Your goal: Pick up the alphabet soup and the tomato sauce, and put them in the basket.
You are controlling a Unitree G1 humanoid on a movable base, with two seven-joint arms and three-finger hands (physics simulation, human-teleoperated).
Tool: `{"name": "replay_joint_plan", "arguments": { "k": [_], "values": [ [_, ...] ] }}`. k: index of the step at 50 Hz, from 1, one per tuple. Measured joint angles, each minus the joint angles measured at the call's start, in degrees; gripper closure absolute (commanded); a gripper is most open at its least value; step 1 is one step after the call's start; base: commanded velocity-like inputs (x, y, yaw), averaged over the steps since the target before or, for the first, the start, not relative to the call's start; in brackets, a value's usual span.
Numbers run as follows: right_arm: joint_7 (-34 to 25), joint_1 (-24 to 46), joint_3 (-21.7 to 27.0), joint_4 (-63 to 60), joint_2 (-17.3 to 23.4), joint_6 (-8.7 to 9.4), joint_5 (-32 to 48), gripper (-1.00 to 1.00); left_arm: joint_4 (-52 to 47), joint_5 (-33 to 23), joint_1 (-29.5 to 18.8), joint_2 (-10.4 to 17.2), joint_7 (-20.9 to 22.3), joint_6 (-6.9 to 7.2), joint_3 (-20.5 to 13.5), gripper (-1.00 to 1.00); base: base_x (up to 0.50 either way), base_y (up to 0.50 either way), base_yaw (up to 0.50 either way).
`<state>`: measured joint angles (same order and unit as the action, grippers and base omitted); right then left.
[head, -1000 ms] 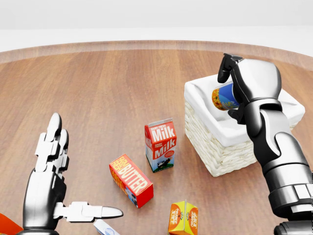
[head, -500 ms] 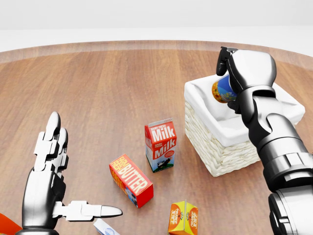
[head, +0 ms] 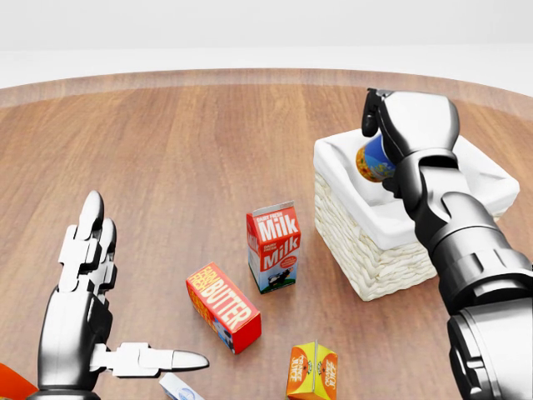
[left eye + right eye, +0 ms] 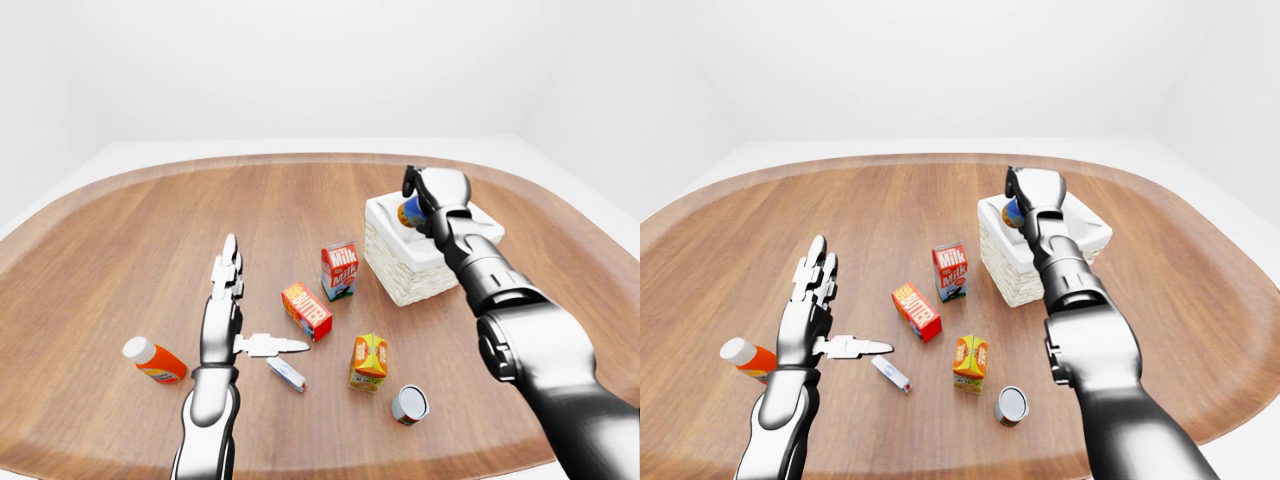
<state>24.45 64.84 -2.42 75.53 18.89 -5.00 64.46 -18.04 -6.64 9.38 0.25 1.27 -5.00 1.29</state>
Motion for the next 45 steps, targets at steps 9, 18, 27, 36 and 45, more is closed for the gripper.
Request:
{"name": "replay_joint_plan", "arguments": {
  "k": [9,18,27,36,45],
  "values": [
    [0.9,-0.1,-0.1,1.0,-0.3,0.00,1.4,1.00,0.1,-0.1,0.1,0.0,0.0,0.00,0.0,-1.00,0.00,0.00,0.00],
    [1.6,-1.0,-0.1,1.6,-0.3,0.00,2.5,1.00,0.1,-0.2,0.2,0.0,0.0,0.00,0.1,-1.00,0.00,0.00,0.00],
    [2.0,-1.6,0.1,2.0,0.0,0.00,3.3,1.00,0.2,-0.2,0.2,0.0,0.0,0.00,0.1,-1.00,0.00,0.00,0.00],
    [2.0,-2.0,0.3,2.1,0.3,0.00,3.5,1.00,0.3,-0.2,0.2,0.0,0.0,0.00,0.1,-1.00,0.00,0.00,0.00],
    [1.9,-2.3,0.5,2.2,0.7,0.00,3.5,1.00,0.2,-0.1,0.1,0.0,0.0,0.00,0.1,-1.00,0.00,0.00,0.00]
  ]
}}
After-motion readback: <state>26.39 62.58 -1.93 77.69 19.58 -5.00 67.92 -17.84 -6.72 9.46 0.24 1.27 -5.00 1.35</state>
